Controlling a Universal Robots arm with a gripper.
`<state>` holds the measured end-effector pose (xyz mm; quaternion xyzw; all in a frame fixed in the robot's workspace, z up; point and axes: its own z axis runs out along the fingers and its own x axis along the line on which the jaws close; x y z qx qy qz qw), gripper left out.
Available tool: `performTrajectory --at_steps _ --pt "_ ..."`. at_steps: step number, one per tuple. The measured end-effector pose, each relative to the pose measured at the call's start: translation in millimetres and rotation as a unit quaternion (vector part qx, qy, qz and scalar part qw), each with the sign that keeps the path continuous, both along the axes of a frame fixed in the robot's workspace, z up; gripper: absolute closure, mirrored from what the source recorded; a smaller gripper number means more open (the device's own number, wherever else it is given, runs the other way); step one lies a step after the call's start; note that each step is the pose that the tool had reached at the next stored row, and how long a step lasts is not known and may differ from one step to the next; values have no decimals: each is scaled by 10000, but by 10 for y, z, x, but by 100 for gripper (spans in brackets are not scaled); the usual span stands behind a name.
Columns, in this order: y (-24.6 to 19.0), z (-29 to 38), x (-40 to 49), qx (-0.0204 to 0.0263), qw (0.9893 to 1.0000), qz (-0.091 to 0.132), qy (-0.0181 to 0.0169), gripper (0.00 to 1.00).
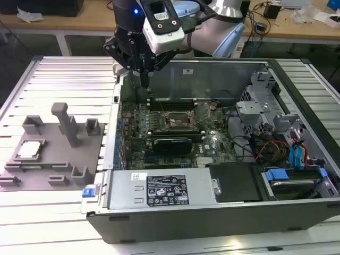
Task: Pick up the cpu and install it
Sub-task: 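Reach for the cpu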
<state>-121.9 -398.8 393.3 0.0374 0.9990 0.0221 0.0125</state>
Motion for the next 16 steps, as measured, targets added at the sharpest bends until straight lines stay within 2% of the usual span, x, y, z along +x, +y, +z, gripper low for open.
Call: performTrajectory --at_steps 9,16 --pt "0 0 -1 0 10000 0 -1 89" --pt "1 0 -78 0 10000 -1 0 89"
